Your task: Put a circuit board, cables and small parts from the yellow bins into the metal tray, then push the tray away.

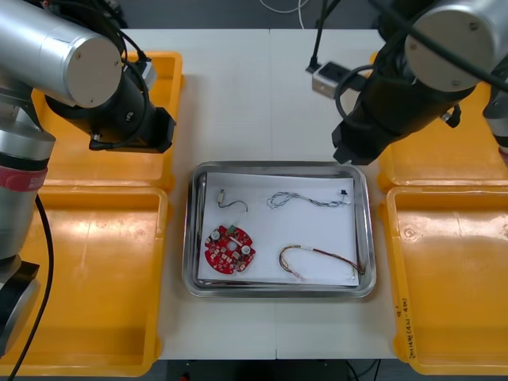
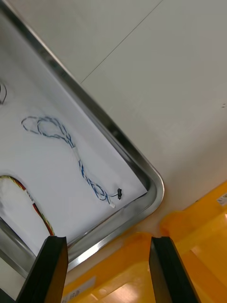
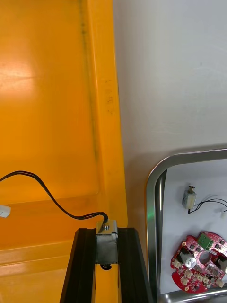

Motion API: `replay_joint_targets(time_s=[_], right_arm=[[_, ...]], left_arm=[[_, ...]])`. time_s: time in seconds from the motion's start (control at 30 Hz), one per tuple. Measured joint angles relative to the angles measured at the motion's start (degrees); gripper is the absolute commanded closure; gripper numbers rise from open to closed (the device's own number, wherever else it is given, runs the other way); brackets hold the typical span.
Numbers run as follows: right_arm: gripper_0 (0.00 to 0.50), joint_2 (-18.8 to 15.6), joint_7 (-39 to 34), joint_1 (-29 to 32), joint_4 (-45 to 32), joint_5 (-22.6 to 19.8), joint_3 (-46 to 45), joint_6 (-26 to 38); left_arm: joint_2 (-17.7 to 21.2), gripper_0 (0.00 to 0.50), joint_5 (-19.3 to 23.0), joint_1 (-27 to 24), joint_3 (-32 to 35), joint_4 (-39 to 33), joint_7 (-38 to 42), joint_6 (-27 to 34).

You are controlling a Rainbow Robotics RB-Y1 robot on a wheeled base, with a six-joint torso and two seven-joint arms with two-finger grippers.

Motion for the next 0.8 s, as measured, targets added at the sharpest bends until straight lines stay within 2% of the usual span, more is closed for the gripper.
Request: replay_joint_targets(time_s=[0.17,0.4,0.6,0.8], right_arm=[[0.000,-2.60,-6.98,0.13,-3.09,-2.66,-3.01,0.01],[0.000,-9.14,-16.56,4.39,-9.00,-5.11,-8.17,0.02],[0.000,-14.37,-19.74,10.33,-12.50,-5.33,-12.93,0.02],[0.000,-17.60,-21.46,15.60,-12.68,-5.33,-18.19,0.02]], left_arm=[[0.00,0.500,0.01,-0.04,-2.40,-0.99,0.00,-0.12],[-0.30,0.499,0.11,-0.48,-5.55,-1.44,0.00,-0.73],[-1.71,0.498,0.18,-1.91,-7.66,-1.46,0.05,-0.77],[-2.73,0.498,0.29,-2.82,-10.77,-1.46,0.13,-2.16]])
